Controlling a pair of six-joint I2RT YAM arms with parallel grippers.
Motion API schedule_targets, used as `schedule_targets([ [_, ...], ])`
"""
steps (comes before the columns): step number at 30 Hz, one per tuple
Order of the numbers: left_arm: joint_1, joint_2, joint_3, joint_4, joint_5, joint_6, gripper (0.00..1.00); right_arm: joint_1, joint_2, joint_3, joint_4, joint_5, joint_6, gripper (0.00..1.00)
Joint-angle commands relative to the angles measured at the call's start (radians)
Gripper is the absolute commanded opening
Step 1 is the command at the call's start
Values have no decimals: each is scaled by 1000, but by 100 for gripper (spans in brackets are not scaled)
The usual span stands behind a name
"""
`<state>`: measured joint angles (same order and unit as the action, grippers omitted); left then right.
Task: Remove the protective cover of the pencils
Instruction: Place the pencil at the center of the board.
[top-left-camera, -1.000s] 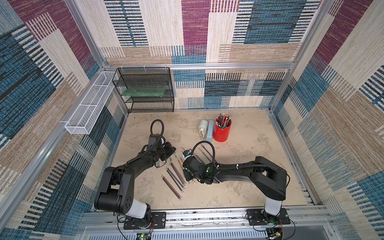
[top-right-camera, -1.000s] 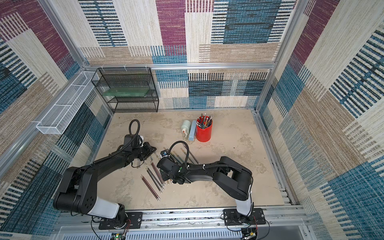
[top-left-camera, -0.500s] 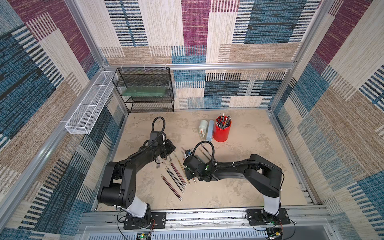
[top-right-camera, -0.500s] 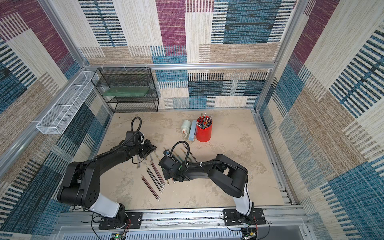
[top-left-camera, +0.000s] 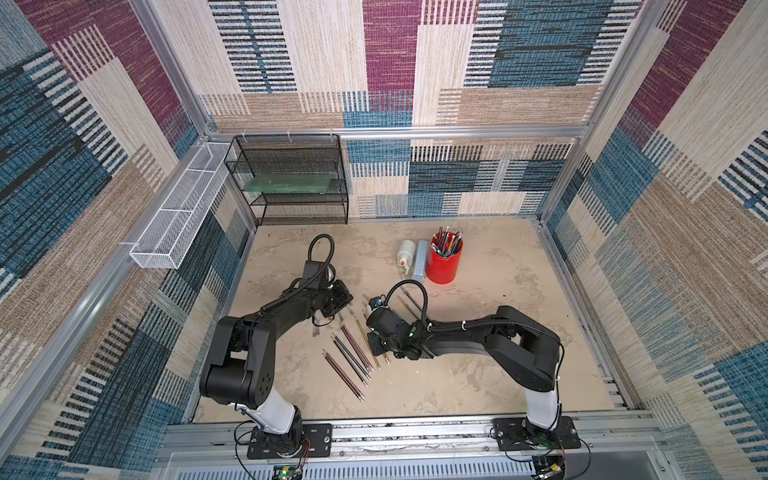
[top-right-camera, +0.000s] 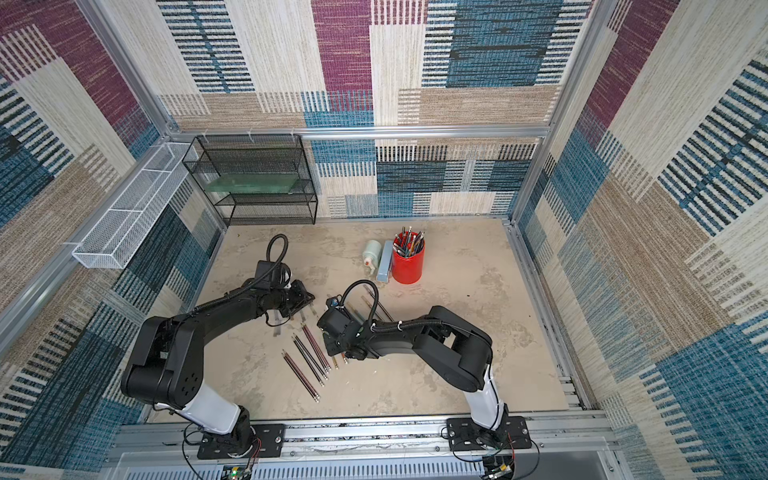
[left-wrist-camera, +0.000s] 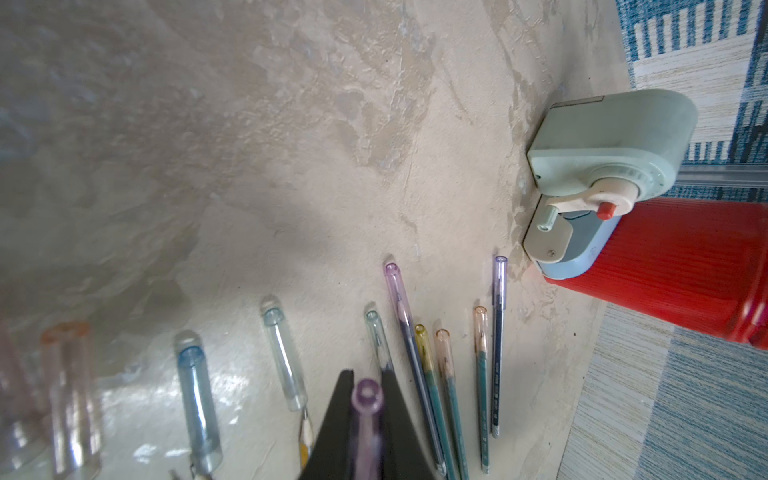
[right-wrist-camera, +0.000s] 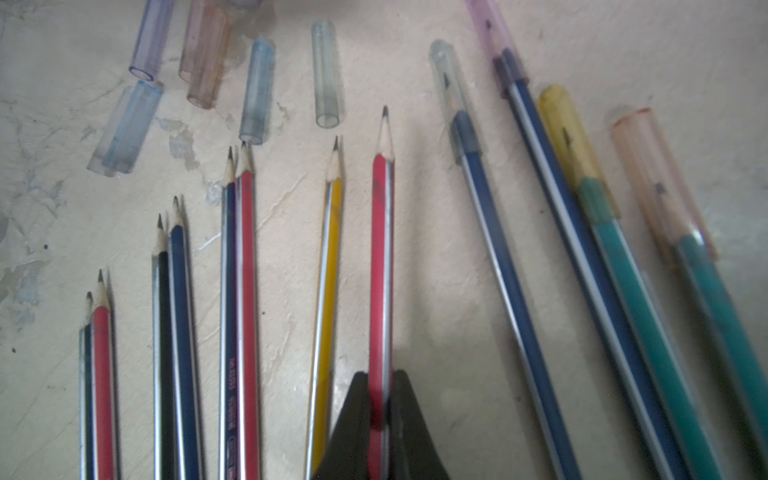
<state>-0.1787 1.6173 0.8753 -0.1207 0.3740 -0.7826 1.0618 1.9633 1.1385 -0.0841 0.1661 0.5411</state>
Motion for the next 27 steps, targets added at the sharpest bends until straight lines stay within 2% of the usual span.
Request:
schedule_targets([
  [1,-1,5,9,-7,17,23,0,2,3,4,1,-13,6,15],
  [10,-1,10,10,-7,17,24,0,3,-4,2,-1,-9,5,20],
  [27,-3,38,24,-6,32,25,0,8,-5,21,-2,-30,0,18],
])
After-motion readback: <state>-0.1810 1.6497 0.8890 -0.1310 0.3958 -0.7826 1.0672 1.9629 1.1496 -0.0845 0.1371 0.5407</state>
